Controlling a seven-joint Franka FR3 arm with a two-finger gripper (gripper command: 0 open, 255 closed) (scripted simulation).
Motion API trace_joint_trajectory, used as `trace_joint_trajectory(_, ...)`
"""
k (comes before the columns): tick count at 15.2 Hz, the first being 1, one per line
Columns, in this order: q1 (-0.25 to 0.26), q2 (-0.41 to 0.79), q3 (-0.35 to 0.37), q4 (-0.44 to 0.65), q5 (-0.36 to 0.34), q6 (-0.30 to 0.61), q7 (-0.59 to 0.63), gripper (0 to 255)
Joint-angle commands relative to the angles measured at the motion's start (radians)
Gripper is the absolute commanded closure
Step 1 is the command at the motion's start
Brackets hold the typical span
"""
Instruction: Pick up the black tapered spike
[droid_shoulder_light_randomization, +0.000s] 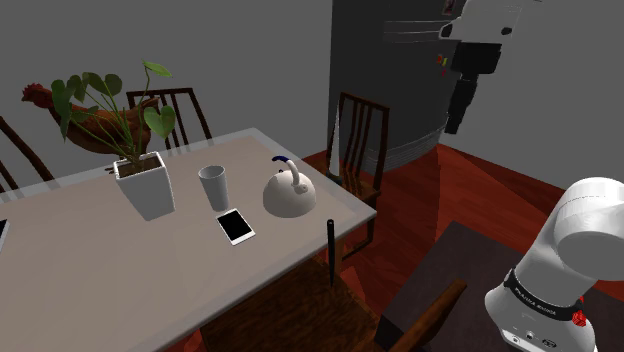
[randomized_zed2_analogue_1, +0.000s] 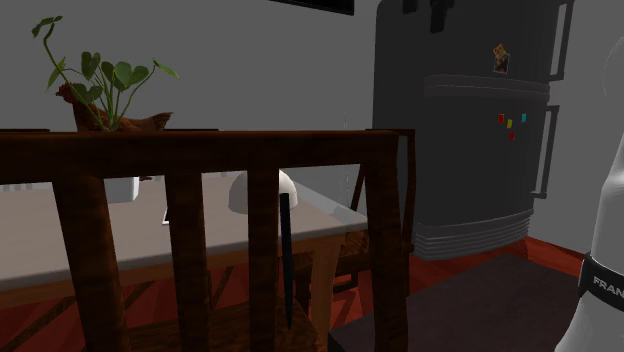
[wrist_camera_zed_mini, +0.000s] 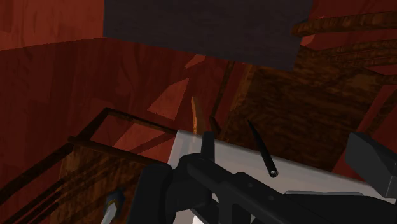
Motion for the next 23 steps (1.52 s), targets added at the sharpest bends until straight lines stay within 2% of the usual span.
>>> trace_joint_trajectory(1,0.0,0.0,0.0,0.0,0.0,0.0,0.0,0)
trace_joint_trajectory(12,0.014,0.271,0.147,-0.077,0.06,0.312,0.135,0)
trace_joint_trajectory(18,0.016,0.477,0.219,-0.052,0.057,0.47,0.216,0)
trace_joint_trajectory(23,0.017,0.67,0.267,0.005,0.023,0.584,0.295,0)
